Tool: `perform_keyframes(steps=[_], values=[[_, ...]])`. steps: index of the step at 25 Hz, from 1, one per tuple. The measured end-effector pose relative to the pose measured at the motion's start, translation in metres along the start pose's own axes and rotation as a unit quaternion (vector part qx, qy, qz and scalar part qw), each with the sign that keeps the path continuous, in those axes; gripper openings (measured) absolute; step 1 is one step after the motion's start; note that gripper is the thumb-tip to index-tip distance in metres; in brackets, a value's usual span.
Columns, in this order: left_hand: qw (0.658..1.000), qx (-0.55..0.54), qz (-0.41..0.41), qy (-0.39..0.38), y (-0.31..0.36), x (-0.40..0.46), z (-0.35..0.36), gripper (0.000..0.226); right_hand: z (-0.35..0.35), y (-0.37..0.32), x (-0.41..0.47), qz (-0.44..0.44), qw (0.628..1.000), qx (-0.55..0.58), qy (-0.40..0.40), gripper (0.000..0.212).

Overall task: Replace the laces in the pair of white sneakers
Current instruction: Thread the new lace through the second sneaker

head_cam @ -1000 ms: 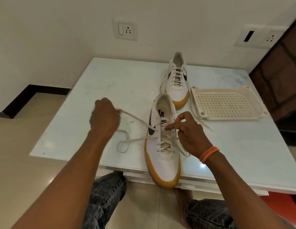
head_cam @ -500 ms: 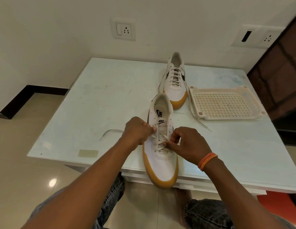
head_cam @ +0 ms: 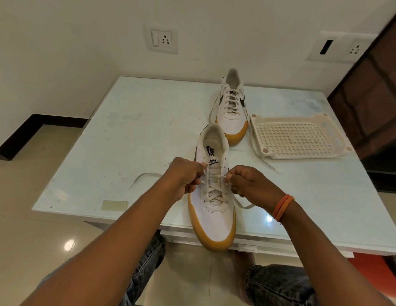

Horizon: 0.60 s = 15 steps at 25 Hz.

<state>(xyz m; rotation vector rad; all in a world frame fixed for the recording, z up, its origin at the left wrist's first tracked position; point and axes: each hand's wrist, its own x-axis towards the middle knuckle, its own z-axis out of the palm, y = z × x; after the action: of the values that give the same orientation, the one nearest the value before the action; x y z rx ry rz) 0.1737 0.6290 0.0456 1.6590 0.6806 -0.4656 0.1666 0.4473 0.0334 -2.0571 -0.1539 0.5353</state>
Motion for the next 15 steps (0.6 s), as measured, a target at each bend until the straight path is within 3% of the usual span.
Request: perform_keyframes(steps=[2,6,12,15], values=[[1.0,0.002,0.001,-0.001,0.001,0.0,0.0,0.019,-0.003,-0.004,-0.002,0.003,0.999,0.049,0.001,0.018],[1.0,-0.01,0.001,-0.005,0.0,0.0,-0.001,0.019,-0.015,-0.003,-0.003,-0.009,0.999,0.042,0.033,0.008],[1.0,-0.002,0.018,0.018,0.004,-0.007,-0.004,0.015,-0.028,0.004,-0.005,0.024,1.0,0.001,-0.017,0.011],[0.995,-0.061,0.063,0.053,0.014,-0.011,-0.019,0.014,-0.027,0.007,-0.003,0.005,0.999,-0.015,-0.028,0.011]])
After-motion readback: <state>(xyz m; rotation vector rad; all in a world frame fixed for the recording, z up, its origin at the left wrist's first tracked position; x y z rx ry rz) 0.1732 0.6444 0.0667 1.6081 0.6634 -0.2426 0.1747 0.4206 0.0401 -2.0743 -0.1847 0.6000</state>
